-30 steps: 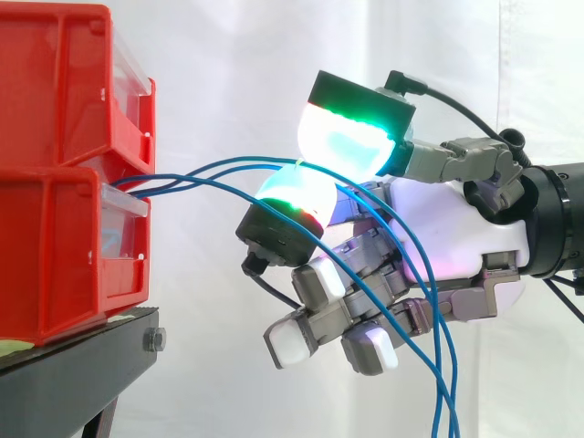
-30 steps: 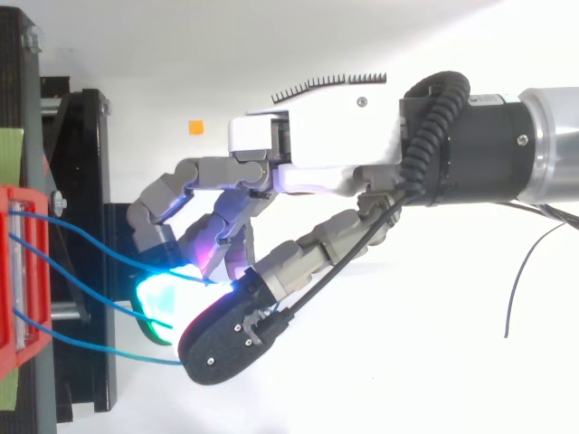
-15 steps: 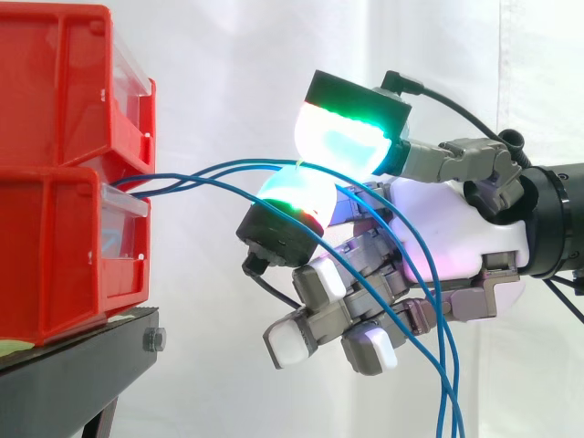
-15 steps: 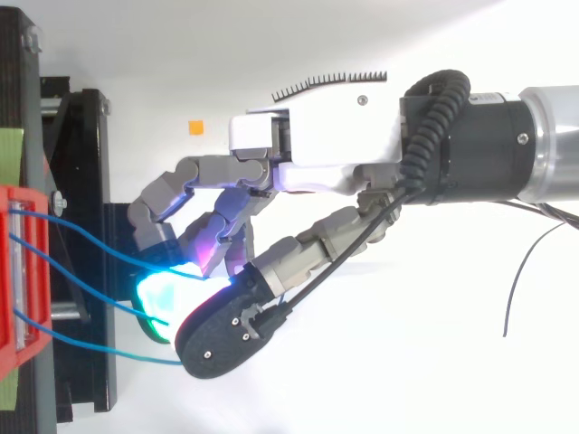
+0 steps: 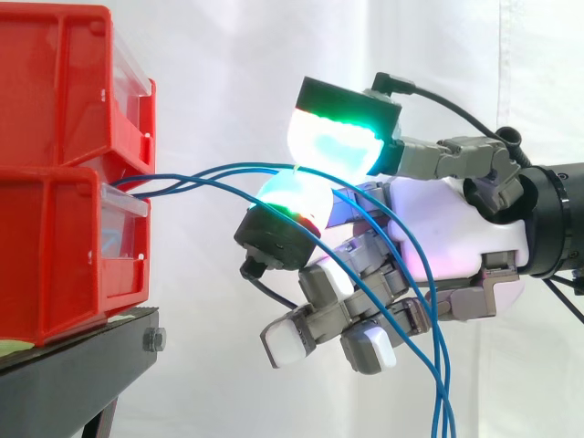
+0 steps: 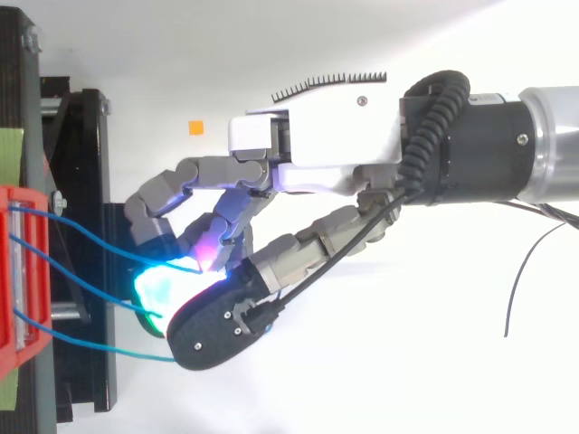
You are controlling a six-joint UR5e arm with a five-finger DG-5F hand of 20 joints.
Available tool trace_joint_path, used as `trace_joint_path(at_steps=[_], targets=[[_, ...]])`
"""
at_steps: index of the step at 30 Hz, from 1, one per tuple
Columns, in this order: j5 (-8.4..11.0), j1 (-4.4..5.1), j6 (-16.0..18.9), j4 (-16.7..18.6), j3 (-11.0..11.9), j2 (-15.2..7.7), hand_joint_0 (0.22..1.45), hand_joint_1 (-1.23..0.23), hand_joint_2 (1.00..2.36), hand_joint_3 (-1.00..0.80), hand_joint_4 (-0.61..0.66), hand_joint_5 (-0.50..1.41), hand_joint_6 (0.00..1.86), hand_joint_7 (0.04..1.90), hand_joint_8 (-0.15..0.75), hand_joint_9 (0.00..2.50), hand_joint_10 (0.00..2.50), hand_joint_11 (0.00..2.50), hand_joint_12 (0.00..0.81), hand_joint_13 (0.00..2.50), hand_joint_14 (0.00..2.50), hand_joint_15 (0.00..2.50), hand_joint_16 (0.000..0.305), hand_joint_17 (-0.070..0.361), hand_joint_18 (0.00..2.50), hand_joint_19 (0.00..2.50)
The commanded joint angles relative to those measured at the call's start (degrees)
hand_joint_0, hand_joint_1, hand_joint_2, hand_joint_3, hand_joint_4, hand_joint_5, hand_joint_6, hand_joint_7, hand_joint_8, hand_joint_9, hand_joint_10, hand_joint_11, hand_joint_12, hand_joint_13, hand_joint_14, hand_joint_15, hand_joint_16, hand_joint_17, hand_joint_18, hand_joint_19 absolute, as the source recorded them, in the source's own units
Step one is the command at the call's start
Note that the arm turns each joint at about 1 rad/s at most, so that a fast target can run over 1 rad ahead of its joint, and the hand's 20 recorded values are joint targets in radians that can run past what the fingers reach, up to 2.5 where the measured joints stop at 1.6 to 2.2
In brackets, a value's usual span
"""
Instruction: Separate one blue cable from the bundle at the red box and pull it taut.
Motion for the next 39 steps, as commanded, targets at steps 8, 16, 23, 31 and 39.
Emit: trace_joint_path(at_steps=[8, 16, 23, 31, 39], targets=[[0.00, 0.00, 0.0, 0.0, 0.1, 0.0, 0.61, -0.47, 1.01, -0.12, 0.17, -0.03, 0.57, 1.60, 0.343, 1.01, 0.02, 0.72, 0.352, 0.63, 0.01, 0.47, 0.053, 0.119, 0.73, 0.90], [0.09, 0.09, 0.0, 0.0, 0.0, 0.0, 0.58, -0.43, 1.01, -0.28, 0.14, -0.04, 0.57, 1.62, 0.315, 0.99, 0.03, 0.73, 0.319, 0.59, 0.02, 0.48, 0.045, 0.101, 0.67, 0.95], [0.00, 0.00, 0.1, 0.0, 0.0, 0.0, 0.57, -0.41, 1.01, -0.40, 0.12, -0.04, 0.58, 1.62, 0.327, 0.99, 0.03, 0.73, 0.320, 0.59, 0.02, 0.48, 0.045, 0.102, 0.67, 0.95], [0.09, 0.09, 0.1, 0.0, 0.0, 0.0, 0.54, -0.55, 1.01, -0.42, 0.09, -0.06, 0.63, 1.51, 0.335, 0.98, 0.03, 0.73, 0.320, 0.59, 0.02, 0.47, 0.047, 0.105, 0.69, 0.94], [0.09, 0.09, 0.1, 0.0, 0.0, 0.0, 0.56, -0.68, 1.02, -0.25, 0.06, -0.10, 0.73, 1.39, 0.326, 0.94, 0.03, 0.75, 0.316, 0.58, 0.02, 0.48, 0.045, 0.102, 0.69, 0.95]])
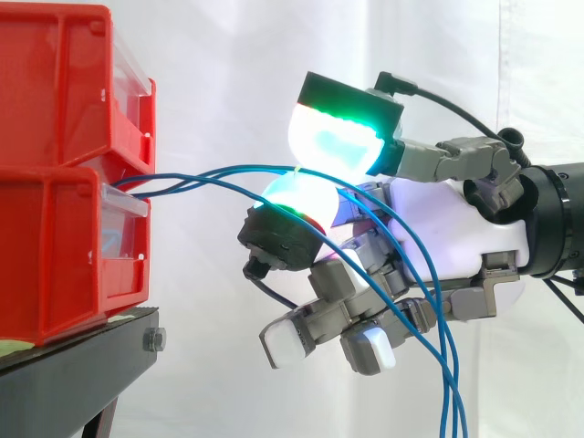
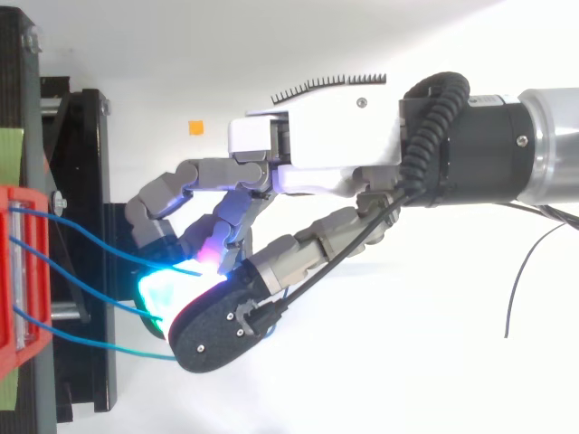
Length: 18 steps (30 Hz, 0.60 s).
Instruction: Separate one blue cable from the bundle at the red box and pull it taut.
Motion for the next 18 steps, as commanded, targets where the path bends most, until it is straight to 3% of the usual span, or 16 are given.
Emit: trace_joint_path(at_steps=[1, 5, 9, 14, 18], targets=[[0.00, 0.00, 0.0, 0.0, 0.0, 0.0, 0.57, -0.69, 1.02, -0.23, 0.05, -0.11, 0.73, 1.41, 0.326, 0.94, 0.02, 0.75, 0.316, 0.58, 0.02, 0.48, 0.045, 0.102, 0.69, 0.95], [0.09, 0.00, 0.0, 0.0, 0.0, 0.0, 0.57, -0.75, 1.02, -0.25, 0.06, -0.13, 0.77, 1.32, 0.325, 0.92, 0.03, 0.76, 0.316, 0.58, 0.02, 0.48, 0.046, 0.103, 0.69, 0.94], [0.09, 0.00, -0.1, 0.0, 0.0, 0.0, 0.53, -0.75, 1.00, -0.50, 0.08, -0.13, 0.76, 1.28, 0.330, 0.91, 0.02, 0.76, 0.326, 0.59, 0.02, 0.48, 0.048, 0.107, 0.71, 0.93], [0.17, -0.26, -0.7, -0.2, 0.0, 0.0, 0.50, -0.54, 1.00, -0.50, 0.08, -0.10, 0.69, 1.30, 0.333, 0.92, 0.02, 0.74, 0.331, 0.59, 0.01, 0.47, 0.050, 0.112, 0.73, 0.92], [0.35, -0.53, -2.5, -0.7, 0.0, 0.0, 0.55, -0.40, 1.00, -0.50, 0.05, -0.09, 0.64, 1.39, 0.317, 0.93, 0.02, 0.74, 0.311, 0.58, 0.02, 0.47, 0.046, 0.103, 0.70, 0.94]])
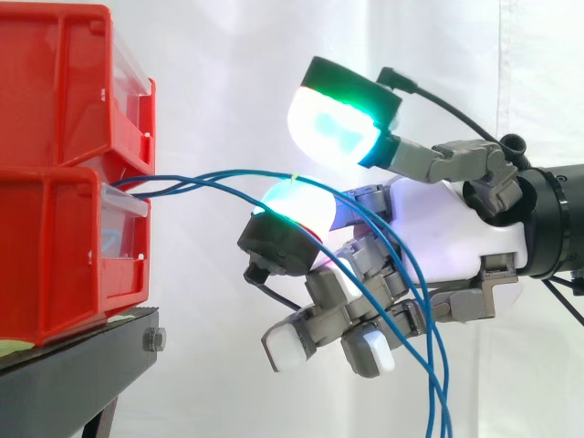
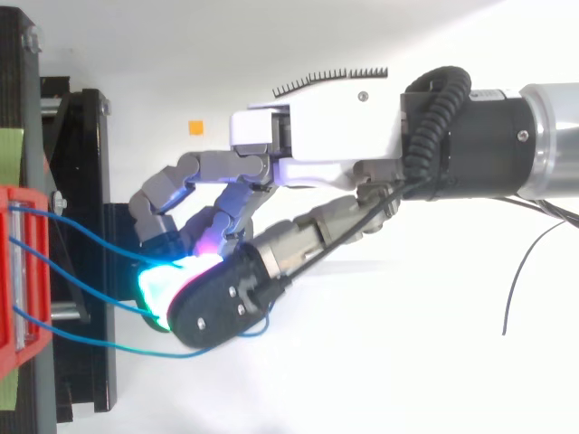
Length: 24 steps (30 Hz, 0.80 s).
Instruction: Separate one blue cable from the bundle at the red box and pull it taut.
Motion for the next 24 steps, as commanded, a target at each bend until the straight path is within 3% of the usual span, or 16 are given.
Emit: trace_joint_path(at_steps=[1, 5, 13, 19, 24], targets=[[0.32, -0.34, -1.7, -0.7, 0.0, 0.0, 0.58, -0.39, 1.00, -0.50, 0.05, -0.09, 0.64, 1.41, 0.311, 0.93, 0.03, 0.75, 0.304, 0.58, 0.02, 0.47, 0.045, 0.101, 0.69, 0.94], [0.67, -0.78, -3.1, -1.6, 0.0, 0.0, 0.62, -0.47, 1.01, -0.36, 0.03, -0.09, 0.64, 1.42, 0.311, 0.93, 0.02, 0.74, 0.299, 0.57, 0.02, 0.47, 0.044, 0.098, 0.68, 0.95], [2.52, -0.95, -6.1, -2.7, 0.0, 0.0, 0.60, -0.54, 1.02, -0.25, 0.05, -0.09, 0.65, 1.43, 0.316, 0.92, 0.03, 0.75, 0.303, 0.56, 0.02, 0.48, 0.044, 0.098, 0.67, 0.94], [2.96, -0.87, -6.2, -2.5, 0.0, 0.0, 0.56, -0.62, 1.01, -0.36, 0.07, -0.10, 0.68, 1.37, 0.324, 0.92, 0.03, 0.74, 0.314, 0.57, 0.02, 0.48, 0.045, 0.101, 0.68, 0.94], [2.96, -0.87, -6.1, -2.6, 0.0, 0.0, 0.55, -0.45, 1.00, -0.48, 0.06, -0.11, 0.68, 1.34, 0.329, 0.92, 0.03, 0.74, 0.314, 0.57, 0.02, 0.48, 0.046, 0.103, 0.68, 0.94]])
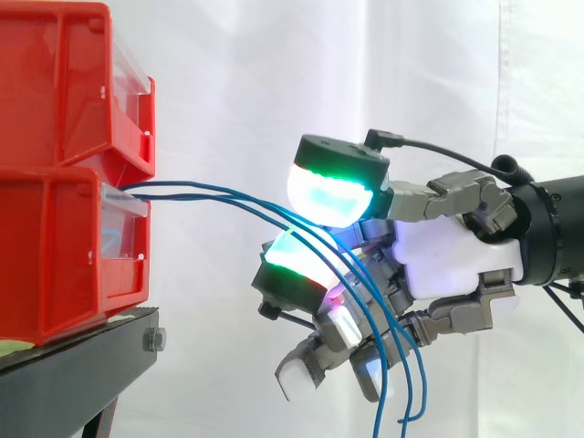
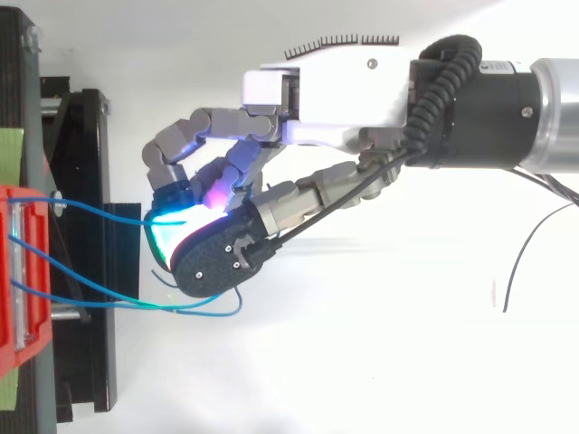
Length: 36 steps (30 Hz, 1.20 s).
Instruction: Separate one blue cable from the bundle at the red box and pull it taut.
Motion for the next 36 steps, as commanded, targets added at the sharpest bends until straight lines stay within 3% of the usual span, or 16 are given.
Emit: trace_joint_path(at_steps=[1, 12, 19, 26, 36], targets=[[0.02, 0.00, 0.1, -0.2, 0.0, 0.0, 0.56, -0.42, 1.00, -0.48, 0.06, -0.10, 0.68, 1.35, 0.325, 0.93, 0.03, 0.73, 0.311, 0.57, 0.02, 0.47, 0.045, 0.101, 0.68, 0.95], [0.02, 0.18, -0.8, -0.2, 0.0, 0.1, 0.61, -0.45, 1.01, -0.35, 0.05, -0.10, 0.69, 1.34, 0.318, 0.95, 0.02, 0.75, 0.301, 0.57, 0.02, 0.47, 0.043, 0.098, 0.67, 0.94], [0.02, 0.18, -2.0, -0.1, 0.1, 0.1, 0.58, -0.59, 1.02, -0.14, 0.06, -0.10, 0.68, 1.37, 0.332, 0.94, 0.02, 0.75, 0.313, 0.58, 0.02, 0.47, 0.047, 0.106, 0.70, 0.93], [0.11, 0.35, -2.5, -0.1, 0.1, 0.1, 0.57, -0.69, 1.02, -0.07, 0.09, -0.13, 0.76, 1.27, 0.358, 0.93, 0.02, 0.76, 0.349, 0.59, 0.01, 0.46, 0.053, 0.119, 0.74, 0.90], [0.11, 0.44, -5.0, -4.9, 3.1, 0.2, 0.59, -0.73, 1.02, -0.09, 0.07, -0.16, 0.83, 1.20, 0.347, 0.91, 0.02, 0.78, 0.345, 0.58, 0.02, 0.46, 0.051, 0.114, 0.72, 0.91]])
